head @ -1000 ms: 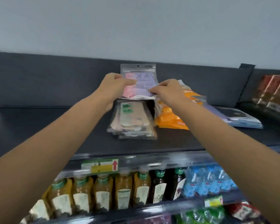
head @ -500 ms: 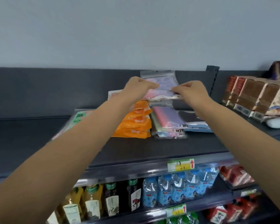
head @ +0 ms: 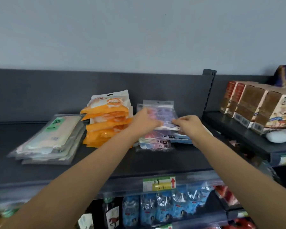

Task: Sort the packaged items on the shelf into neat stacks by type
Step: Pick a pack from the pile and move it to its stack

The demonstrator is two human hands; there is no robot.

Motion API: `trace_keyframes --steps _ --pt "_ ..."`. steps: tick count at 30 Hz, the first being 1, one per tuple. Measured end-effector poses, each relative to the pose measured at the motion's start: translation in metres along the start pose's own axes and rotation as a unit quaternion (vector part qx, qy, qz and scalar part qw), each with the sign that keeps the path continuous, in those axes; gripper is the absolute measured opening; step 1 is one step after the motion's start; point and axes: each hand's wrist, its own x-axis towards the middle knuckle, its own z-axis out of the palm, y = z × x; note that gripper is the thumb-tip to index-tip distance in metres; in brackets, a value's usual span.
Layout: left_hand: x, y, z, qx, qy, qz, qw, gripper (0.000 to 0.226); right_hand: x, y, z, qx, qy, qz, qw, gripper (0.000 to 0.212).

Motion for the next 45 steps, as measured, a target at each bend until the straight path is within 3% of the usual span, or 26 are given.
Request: trace_keyframes --steps 6,9,14,20,23,28,32,37,45 --pt "0.003 -0.024 0.02 0.031 0.038 -0.012 0.999 0.038 0.022 0.025 0.016 -0.056 -0.027 -0.018 0.998 0.031" --pt "0.002 -0.032 0.028 0.095 0.052 0.004 0.994 0.041 0.027 0.032 0.024 -0.079 -0.027 -0.035 0.996 0.032" --pt "0.001 -0.044 0.038 0.265 0.107 0.068 0.956 0.038 0.025 0.037 0.029 -0.086 -0.023 -0.067 0.994 0.03" --pt "0.003 -0.039 0.032 0.341 0.1 0.084 0.931 0.03 0.023 0.037 0.026 -0.112 -0.002 -0.108 0.988 0.038" --pt "0.003 -0.039 0.029 0.353 0.076 0.076 0.929 0.032 0.023 0.04 0.028 -0.12 -0.024 -0.117 0.986 0.028" --pt "0.004 -0.033 0.024 0.38 0.065 0.072 0.92 0.033 0.021 0.035 0.024 -0.14 -0.031 -0.114 0.983 0.029" --pt "0.006 -0.029 0.017 0.385 0.084 0.126 0.91 0.042 0.02 0.027 0.022 -0.145 -0.014 -0.126 0.981 0.04" --pt "0.0 -0.022 0.006 0.373 0.096 0.165 0.908 0.052 0.017 0.017 0.024 -0.161 -0.016 -0.173 0.971 0.037" --pt "-0.024 -0.008 -0.049 0.352 0.172 0.163 0.906 0.054 0.0 -0.03 0.042 -0.183 -0.036 -0.269 0.945 0.038"
